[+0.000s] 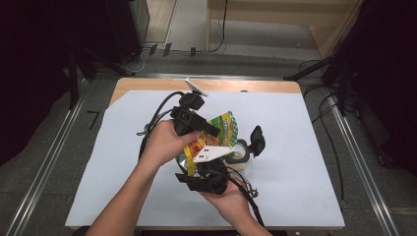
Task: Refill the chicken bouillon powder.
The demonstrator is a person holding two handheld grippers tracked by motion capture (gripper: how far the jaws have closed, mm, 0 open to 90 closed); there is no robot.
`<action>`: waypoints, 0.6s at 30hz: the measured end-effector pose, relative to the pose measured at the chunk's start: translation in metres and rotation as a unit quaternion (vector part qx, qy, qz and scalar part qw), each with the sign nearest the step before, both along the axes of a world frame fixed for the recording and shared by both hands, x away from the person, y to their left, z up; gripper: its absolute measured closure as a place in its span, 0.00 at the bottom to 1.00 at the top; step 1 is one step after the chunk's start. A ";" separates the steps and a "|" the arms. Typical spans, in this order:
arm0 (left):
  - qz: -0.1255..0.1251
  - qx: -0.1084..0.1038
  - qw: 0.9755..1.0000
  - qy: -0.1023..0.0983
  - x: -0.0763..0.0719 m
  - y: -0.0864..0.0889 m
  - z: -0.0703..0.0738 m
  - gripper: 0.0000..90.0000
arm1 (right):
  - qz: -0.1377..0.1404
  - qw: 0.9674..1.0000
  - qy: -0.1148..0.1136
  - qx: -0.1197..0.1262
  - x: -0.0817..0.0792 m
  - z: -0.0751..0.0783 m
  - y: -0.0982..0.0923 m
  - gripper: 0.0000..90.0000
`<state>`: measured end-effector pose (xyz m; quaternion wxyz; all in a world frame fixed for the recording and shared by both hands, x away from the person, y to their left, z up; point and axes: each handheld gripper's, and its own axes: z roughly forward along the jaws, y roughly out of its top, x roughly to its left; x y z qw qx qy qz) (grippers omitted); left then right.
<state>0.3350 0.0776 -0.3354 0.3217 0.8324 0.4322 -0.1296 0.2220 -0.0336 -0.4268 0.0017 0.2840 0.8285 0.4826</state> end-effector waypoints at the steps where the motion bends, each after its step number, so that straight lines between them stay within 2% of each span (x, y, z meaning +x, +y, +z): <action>1: -0.002 0.001 1.000 0.001 0.000 0.000 0.000 0.94 | -0.001 1.000 0.001 0.001 0.000 0.000 0.000 0.70; 14: -0.010 0.002 1.000 0.015 0.007 -0.002 0.002 0.94 | -0.009 1.000 -0.001 0.008 0.000 0.002 0.001 0.69; 18: -0.010 0.009 1.000 0.017 0.007 -0.003 0.003 0.95 | -0.009 1.000 -0.002 0.011 -0.001 0.003 0.001 0.69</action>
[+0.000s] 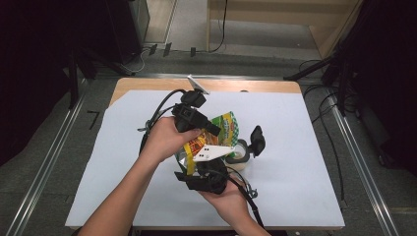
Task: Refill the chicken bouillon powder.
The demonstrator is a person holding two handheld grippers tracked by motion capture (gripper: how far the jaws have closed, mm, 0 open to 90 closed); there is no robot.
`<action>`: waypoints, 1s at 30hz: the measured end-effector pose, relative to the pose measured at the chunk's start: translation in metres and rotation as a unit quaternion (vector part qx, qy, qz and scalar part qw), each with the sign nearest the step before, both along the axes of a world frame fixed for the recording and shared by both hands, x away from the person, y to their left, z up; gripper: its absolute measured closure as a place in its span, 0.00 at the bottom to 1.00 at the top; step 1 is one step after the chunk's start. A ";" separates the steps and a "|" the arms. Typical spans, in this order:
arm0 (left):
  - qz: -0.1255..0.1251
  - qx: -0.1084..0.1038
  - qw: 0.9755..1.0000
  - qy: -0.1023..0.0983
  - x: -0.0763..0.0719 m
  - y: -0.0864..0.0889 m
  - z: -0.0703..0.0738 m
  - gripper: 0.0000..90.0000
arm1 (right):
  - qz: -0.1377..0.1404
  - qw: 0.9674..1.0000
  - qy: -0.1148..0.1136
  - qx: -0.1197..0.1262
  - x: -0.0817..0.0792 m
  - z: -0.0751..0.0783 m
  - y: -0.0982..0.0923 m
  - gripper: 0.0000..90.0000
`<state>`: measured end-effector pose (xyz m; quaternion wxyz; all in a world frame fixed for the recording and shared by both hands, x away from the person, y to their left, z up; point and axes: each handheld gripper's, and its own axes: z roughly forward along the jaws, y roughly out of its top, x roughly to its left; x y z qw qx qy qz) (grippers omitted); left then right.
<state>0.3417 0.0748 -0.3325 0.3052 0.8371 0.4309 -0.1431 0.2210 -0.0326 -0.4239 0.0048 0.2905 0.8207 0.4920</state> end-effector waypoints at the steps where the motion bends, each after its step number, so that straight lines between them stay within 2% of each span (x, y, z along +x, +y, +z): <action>1: -0.002 0.002 1.000 0.000 0.000 0.000 0.000 0.95 | 0.000 1.000 0.000 0.000 0.000 0.000 0.000 0.70; 7: -0.001 0.013 1.000 0.001 -0.001 -0.003 0.002 0.95 | 0.002 1.000 -0.006 0.000 -0.001 -0.002 -0.001 0.70; 15: -0.003 0.029 1.000 -0.005 -0.001 -0.011 0.005 0.95 | 0.003 1.000 0.000 0.019 0.002 -0.003 -0.005 0.71; 24: -0.007 0.035 0.999 -0.005 -0.001 -0.015 0.008 0.95 | -0.001 0.999 0.011 0.032 0.001 -0.001 -0.006 0.71; 30: -0.005 0.036 0.999 -0.005 -0.001 -0.015 0.008 0.95 | 0.001 1.000 0.005 0.028 0.002 -0.002 -0.006 0.71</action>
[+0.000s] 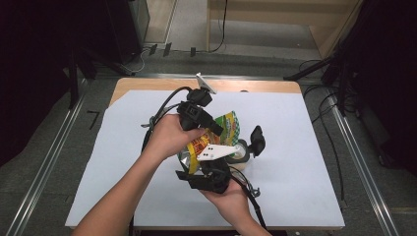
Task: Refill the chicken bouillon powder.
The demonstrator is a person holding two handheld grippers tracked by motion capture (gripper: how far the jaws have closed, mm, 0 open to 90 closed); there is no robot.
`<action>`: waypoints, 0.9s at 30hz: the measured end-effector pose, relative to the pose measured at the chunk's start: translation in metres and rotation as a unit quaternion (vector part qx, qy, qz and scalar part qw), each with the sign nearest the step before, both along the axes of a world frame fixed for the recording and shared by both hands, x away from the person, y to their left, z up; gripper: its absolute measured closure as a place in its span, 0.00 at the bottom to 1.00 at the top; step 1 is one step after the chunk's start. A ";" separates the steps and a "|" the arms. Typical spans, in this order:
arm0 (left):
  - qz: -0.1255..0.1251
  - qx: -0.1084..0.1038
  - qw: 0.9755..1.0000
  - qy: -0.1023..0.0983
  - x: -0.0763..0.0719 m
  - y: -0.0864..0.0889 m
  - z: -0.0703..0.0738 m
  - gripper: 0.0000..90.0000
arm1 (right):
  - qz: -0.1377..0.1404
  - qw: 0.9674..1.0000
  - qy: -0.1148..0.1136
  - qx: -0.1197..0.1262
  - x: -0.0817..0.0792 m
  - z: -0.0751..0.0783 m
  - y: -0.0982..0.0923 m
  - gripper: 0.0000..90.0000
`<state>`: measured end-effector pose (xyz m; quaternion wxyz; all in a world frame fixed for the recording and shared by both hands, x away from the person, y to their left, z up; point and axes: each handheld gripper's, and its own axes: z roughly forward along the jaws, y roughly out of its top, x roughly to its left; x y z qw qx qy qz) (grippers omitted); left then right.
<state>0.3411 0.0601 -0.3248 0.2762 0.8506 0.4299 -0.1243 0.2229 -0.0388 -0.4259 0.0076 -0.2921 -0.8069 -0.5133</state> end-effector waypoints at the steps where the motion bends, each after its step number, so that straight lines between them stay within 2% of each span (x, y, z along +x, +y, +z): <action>1: 0.000 0.000 1.000 0.000 0.000 0.000 0.000 0.95 | 0.000 1.000 0.001 0.002 0.000 0.000 0.000 0.71; 14: -0.003 -0.005 1.000 -0.001 0.000 0.003 -0.003 0.95 | 0.002 1.000 -0.005 -0.012 0.000 -0.003 0.000 0.71; 27: -0.003 -0.005 1.000 -0.001 0.000 0.003 -0.003 0.94 | 0.002 1.000 -0.006 -0.011 0.000 -0.004 0.001 0.71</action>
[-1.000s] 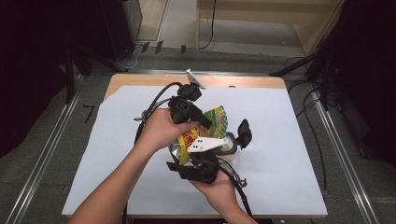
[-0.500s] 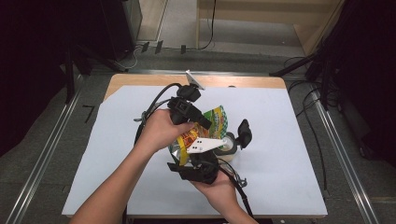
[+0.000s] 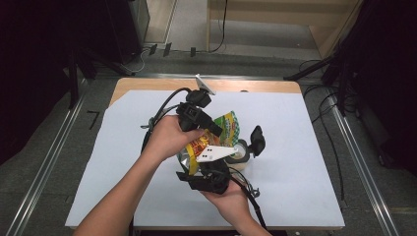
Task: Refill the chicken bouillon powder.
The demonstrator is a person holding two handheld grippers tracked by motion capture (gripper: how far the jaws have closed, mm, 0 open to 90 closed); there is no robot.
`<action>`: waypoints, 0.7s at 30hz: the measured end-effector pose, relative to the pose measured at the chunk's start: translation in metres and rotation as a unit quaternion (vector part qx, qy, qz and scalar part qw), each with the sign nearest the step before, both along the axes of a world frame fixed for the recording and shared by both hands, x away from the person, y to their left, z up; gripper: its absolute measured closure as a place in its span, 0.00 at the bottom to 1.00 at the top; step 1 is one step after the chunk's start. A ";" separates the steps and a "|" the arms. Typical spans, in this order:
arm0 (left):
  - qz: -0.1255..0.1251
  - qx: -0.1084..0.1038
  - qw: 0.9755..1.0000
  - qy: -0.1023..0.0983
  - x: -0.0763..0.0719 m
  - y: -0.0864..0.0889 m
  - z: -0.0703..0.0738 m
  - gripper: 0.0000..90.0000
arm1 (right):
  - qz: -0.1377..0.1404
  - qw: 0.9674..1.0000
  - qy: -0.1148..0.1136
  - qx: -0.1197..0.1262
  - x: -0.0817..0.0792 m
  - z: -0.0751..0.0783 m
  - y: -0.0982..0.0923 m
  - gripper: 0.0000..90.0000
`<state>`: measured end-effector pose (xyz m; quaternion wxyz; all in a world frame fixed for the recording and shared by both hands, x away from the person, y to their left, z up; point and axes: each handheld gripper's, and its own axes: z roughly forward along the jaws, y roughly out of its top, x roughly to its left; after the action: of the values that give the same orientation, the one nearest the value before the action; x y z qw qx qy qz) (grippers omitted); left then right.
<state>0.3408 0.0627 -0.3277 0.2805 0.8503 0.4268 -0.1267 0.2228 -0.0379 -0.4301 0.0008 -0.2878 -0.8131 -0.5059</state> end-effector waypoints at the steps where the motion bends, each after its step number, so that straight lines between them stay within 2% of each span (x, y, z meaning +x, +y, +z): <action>1: 0.000 0.000 1.000 -0.001 0.000 0.000 0.000 0.94 | 0.000 1.000 0.000 0.000 0.000 0.000 0.000 0.71; 9: -0.002 0.000 1.000 -0.007 0.000 -0.002 -0.001 0.94 | -0.002 1.000 0.007 0.005 0.001 0.002 -0.002 0.71; 21: 0.000 -0.005 1.000 -0.004 0.000 -0.001 -0.003 0.94 | -0.002 1.000 0.010 0.004 0.002 0.001 -0.002 0.71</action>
<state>0.3410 0.0618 -0.3310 0.2867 0.8492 0.4251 -0.1259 0.2246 -0.0399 -0.4291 0.0089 -0.2943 -0.8103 -0.5067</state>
